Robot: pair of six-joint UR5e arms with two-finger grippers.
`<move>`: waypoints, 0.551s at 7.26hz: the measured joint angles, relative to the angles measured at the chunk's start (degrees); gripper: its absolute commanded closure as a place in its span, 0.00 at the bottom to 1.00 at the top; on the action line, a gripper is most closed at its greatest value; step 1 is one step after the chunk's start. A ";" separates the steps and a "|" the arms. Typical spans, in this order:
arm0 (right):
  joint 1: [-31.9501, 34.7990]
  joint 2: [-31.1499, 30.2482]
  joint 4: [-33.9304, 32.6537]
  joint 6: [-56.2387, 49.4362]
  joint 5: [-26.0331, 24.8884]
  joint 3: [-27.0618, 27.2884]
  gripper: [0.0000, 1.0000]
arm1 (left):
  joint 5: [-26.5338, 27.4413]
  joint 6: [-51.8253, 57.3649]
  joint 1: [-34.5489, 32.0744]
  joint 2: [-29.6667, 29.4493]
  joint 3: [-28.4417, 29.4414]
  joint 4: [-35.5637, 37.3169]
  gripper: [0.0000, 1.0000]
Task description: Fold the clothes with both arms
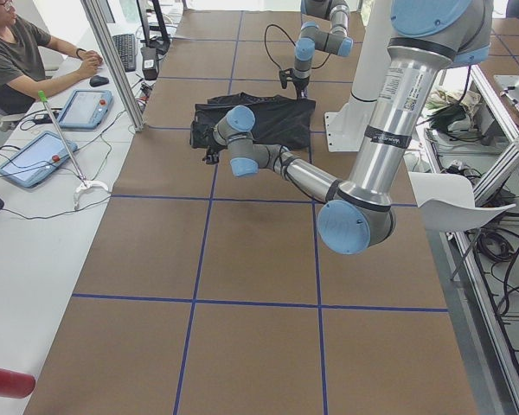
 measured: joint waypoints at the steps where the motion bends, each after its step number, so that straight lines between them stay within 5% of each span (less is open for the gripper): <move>1: 0.48 -0.14 -0.01 0.42 0.11 0.31 0.00 | 0.00 0.00 0.00 -0.01 -0.32 0.47 0.27; 4: 2.56 1.88 -0.01 -2.03 -0.62 -0.99 0.00 | -0.03 0.00 0.00 0.00 -0.71 1.04 0.27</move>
